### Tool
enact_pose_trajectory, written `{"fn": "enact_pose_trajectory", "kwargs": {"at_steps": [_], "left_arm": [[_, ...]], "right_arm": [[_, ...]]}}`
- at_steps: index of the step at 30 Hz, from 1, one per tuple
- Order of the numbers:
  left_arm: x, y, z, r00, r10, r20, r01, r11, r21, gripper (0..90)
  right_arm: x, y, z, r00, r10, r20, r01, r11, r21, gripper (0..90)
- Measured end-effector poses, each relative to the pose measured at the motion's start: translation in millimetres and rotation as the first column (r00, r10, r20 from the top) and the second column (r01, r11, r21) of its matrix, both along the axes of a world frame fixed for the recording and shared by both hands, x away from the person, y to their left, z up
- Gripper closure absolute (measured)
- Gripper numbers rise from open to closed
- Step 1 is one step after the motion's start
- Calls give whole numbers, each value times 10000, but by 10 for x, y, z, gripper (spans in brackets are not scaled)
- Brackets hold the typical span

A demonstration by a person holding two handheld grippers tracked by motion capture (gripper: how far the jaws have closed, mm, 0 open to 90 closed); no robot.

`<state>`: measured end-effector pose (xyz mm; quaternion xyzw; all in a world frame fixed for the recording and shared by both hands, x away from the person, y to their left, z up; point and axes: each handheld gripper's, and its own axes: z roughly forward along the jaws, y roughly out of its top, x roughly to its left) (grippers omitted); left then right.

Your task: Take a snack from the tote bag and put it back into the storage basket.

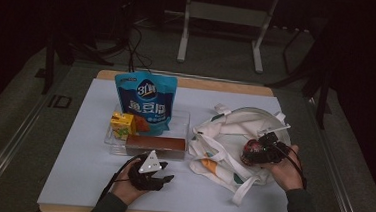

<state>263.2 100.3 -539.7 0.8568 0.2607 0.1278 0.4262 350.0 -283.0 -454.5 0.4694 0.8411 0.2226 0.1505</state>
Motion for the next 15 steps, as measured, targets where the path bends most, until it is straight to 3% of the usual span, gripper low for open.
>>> {"fn": "enact_pose_trajectory", "kwargs": {"at_steps": [15], "left_arm": [[-1,0,1,10000,-1,7,1,10000,8,490]], "right_arm": [[-30,92,154,9990,363,267,-367,9992,139,253]]}}
